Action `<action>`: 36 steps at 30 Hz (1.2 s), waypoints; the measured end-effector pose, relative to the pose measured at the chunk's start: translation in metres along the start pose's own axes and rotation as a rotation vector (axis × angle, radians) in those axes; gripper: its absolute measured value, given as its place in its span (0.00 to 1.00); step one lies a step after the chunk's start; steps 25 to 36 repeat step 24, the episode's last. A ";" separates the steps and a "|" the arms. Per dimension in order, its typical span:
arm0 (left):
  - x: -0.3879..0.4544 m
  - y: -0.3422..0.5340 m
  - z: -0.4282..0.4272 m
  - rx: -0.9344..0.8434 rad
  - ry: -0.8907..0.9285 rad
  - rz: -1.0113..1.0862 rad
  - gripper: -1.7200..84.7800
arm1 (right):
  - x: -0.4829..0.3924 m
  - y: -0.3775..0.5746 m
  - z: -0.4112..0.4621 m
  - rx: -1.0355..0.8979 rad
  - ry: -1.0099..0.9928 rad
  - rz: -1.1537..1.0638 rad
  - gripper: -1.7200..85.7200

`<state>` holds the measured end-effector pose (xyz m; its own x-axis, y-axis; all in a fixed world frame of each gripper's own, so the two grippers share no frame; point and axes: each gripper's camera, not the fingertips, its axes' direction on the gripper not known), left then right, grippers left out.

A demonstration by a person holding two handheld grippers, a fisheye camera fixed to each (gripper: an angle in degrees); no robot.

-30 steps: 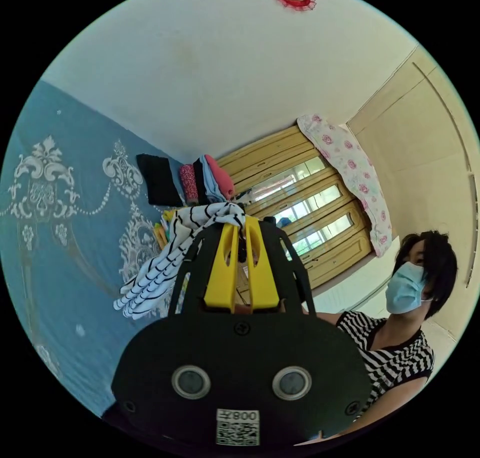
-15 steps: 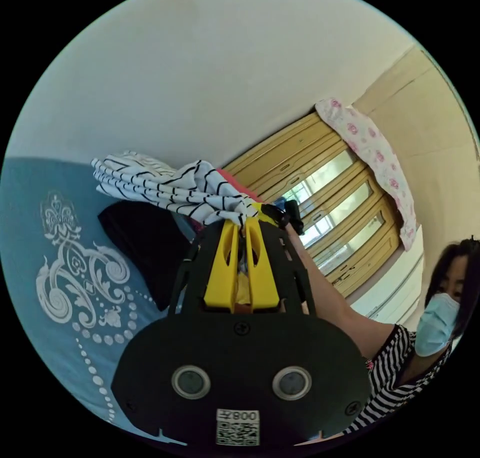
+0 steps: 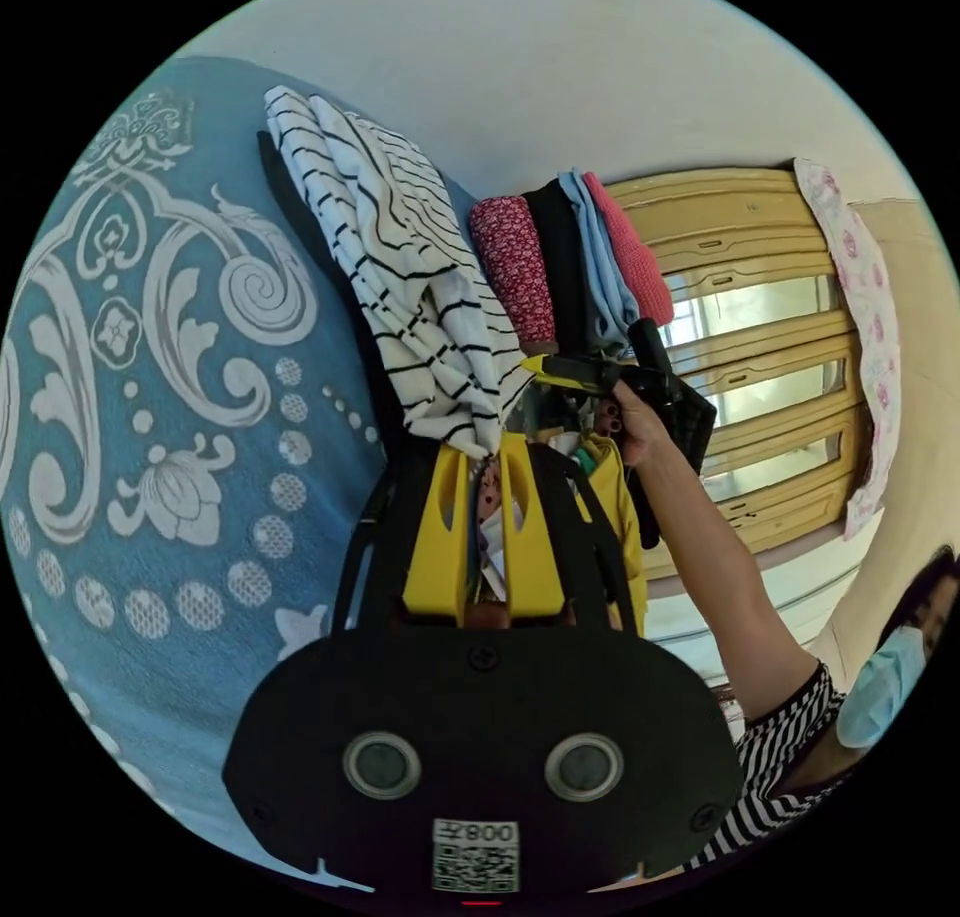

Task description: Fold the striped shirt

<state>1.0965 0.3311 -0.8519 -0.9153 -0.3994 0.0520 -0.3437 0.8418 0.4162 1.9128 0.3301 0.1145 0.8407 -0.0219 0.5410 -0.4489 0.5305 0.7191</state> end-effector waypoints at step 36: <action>0.020 0.289 -0.167 -0.040 0.120 -0.082 0.05 | -0.231 0.346 0.056 0.221 0.302 -0.506 0.11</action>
